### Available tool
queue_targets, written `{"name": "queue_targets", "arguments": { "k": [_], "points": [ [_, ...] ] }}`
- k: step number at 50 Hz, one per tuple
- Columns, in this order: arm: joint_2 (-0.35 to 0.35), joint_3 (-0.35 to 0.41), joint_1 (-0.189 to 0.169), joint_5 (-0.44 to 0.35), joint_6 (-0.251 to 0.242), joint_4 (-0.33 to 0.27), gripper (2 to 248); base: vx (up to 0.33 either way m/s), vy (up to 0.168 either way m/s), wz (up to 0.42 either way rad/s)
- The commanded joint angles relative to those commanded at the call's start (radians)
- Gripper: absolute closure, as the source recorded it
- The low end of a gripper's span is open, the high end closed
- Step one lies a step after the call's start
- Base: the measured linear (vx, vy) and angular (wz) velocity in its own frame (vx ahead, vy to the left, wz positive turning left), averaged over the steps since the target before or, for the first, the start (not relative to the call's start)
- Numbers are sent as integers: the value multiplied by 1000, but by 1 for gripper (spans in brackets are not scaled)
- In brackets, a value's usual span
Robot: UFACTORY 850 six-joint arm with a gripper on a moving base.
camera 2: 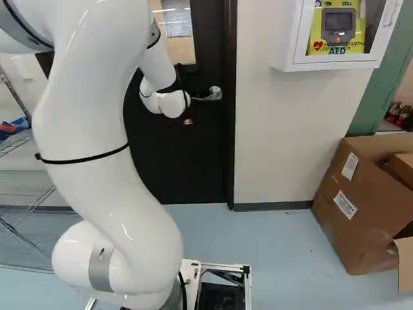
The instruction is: Open the door and move inside
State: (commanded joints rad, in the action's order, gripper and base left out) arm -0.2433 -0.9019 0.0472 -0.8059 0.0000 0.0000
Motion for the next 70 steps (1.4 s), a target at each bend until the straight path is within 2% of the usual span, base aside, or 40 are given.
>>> {"name": "queue_targets", "arguments": {
  "k": [70],
  "points": [
    [-123, 18, 0, 0, 0, 0, 3, 0, 0, 0]
  ]
}}
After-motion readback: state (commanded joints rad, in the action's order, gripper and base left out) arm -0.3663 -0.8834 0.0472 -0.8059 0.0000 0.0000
